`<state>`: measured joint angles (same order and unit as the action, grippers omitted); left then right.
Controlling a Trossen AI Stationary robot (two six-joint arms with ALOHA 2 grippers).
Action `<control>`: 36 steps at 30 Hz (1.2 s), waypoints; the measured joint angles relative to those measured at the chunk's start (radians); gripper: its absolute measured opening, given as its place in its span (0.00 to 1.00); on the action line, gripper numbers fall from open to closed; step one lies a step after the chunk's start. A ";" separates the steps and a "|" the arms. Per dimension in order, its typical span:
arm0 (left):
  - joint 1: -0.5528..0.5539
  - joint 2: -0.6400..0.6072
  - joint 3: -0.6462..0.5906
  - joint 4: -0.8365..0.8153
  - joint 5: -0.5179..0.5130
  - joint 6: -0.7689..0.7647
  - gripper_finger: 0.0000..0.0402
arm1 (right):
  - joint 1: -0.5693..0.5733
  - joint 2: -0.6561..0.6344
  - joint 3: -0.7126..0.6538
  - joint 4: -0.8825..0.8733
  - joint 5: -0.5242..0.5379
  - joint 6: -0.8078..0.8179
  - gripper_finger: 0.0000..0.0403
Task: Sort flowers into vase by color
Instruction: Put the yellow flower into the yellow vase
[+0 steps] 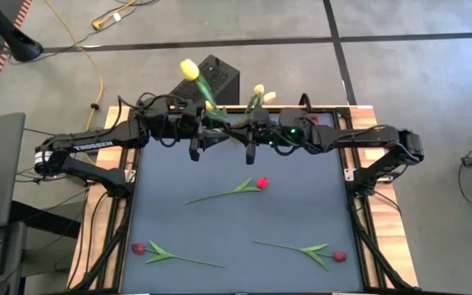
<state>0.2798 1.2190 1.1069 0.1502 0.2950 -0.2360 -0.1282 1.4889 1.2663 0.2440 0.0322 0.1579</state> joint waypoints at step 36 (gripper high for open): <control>0.011 0.010 -0.001 0.123 -0.108 0.010 0.54 | -0.002 -0.031 0.000 -0.003 -0.002 0.018 0.07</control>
<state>0.2909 1.2289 1.1057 0.2729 0.1871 -0.2261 -0.1307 1.4575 1.2663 0.2405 0.0299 0.1757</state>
